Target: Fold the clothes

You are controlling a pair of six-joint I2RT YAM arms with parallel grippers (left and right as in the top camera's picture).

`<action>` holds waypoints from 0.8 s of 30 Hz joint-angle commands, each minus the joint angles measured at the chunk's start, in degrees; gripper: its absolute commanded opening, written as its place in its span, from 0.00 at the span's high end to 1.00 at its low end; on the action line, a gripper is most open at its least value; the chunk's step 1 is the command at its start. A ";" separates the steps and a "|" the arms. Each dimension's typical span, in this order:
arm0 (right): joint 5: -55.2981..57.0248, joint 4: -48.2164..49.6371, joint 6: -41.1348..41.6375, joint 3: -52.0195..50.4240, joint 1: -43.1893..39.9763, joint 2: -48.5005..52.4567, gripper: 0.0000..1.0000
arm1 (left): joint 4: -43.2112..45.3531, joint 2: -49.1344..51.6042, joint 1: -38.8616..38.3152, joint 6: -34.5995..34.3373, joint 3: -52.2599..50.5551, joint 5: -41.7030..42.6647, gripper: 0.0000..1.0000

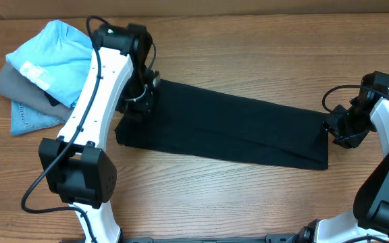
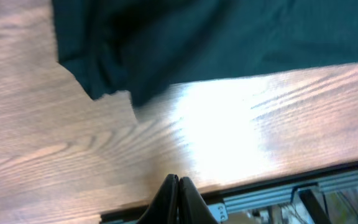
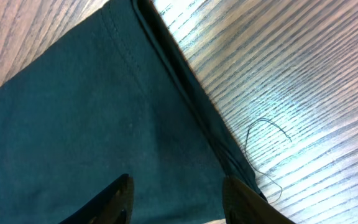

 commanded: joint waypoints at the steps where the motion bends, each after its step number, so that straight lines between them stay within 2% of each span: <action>1: -0.33 0.33 -0.02 -0.35 -0.22 -1.84 0.51 | -0.20 -1.27 -0.04 -0.24 -2.75 4.15 0.96; 5: -0.35 0.48 0.00 -0.35 -0.22 -1.84 0.51 | -0.20 -1.27 -0.92 -0.04 -3.67 4.17 0.96; 7: -0.35 0.52 0.00 -0.35 -0.22 -1.86 0.51 | -0.17 -1.27 -1.27 -0.11 -3.67 3.34 0.85; 10: -0.37 0.52 0.00 -0.35 -0.22 -1.86 0.50 | 0.68 -1.27 -1.29 -0.11 -3.67 1.75 0.75; 12: -0.42 0.52 0.11 -0.35 -0.22 -1.84 0.50 | 1.99 -1.27 -1.25 -0.55 -3.67 0.09 0.74; 15: -1.99 0.61 0.20 -0.35 -0.24 -1.84 0.43 | 5.09 -1.25 -1.05 -2.34 -3.69 -1.84 0.72; 18: -3.85 1.11 0.17 -0.35 -0.44 -1.86 0.42 | 7.58 -1.25 -0.66 -3.21 -3.74 -2.21 0.69; 24: -7.93 1.81 -0.52 -0.35 -2.64 -1.84 0.42 | 10.95 -1.25 3.61 -9.84 -3.91 -5.40 0.62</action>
